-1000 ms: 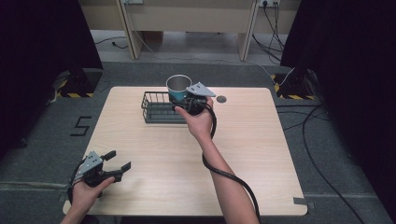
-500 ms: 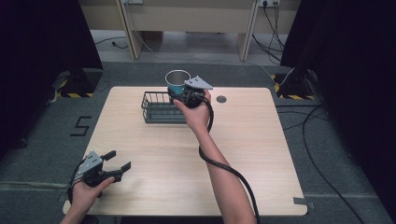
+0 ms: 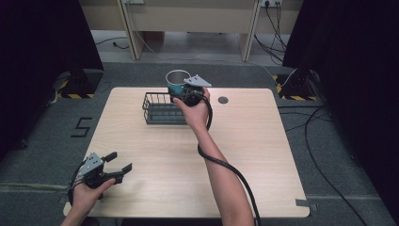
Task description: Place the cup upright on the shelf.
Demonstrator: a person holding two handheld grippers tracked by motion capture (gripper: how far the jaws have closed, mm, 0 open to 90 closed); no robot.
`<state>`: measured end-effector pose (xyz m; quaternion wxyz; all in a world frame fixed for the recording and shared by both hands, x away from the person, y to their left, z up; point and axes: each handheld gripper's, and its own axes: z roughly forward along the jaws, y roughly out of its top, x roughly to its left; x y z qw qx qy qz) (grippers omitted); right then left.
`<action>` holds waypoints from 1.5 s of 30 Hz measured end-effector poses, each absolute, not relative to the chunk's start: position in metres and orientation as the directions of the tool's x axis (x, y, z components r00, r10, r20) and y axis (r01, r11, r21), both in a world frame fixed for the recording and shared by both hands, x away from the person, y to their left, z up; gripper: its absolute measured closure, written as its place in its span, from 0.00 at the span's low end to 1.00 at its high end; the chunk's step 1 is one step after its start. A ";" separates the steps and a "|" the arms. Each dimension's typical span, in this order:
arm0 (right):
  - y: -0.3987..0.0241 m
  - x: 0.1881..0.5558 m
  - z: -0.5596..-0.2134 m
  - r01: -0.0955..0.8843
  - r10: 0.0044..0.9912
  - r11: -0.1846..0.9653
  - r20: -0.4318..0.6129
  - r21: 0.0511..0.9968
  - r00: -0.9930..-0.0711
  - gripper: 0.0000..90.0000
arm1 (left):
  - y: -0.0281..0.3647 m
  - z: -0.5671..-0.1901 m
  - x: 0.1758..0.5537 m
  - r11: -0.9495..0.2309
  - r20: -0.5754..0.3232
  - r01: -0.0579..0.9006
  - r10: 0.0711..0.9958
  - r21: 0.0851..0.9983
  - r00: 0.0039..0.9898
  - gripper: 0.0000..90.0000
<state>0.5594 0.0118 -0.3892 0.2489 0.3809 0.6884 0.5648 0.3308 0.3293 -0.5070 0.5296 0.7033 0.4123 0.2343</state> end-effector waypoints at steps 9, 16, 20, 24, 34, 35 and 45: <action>0.016 0.568 -0.395 0.262 0.814 0.087 0.083 0.961 -0.575 0.19 | 0.329 -0.507 0.331 -0.098 -0.108 0.331 0.827 0.939 0.552 0.17; 0.020 0.575 -0.399 0.284 0.820 0.089 0.092 0.955 -0.565 0.19 | 0.329 -0.507 0.331 -0.097 -0.109 0.331 0.827 0.938 0.551 0.17; 0.020 0.579 -0.403 0.307 0.824 0.083 0.108 0.948 -0.556 0.19 | 0.330 -0.507 0.331 -0.096 -0.110 0.333 0.829 0.938 0.549 0.17; 0.020 0.580 -0.406 0.312 0.827 0.093 0.101 0.946 -0.553 0.19 | 0.329 -0.507 0.331 -0.096 -0.110 0.334 0.828 0.938 0.549 0.17; 0.027 0.582 -0.412 0.329 0.833 0.093 0.108 0.940 -0.543 0.19 | 0.329 -0.506 0.331 -0.095 -0.111 0.332 0.828 0.938 0.549 0.17; 0.029 0.583 -0.413 0.328 0.832 0.098 0.103 0.939 -0.545 0.19 | 0.329 -0.506 0.331 -0.094 -0.111 0.332 0.828 0.938 0.549 0.17; 0.035 0.583 -0.419 0.344 0.831 0.116 0.098 0.932 -0.547 0.19 | 0.329 -0.506 0.331 -0.095 -0.111 0.331 0.828 0.939 0.550 0.17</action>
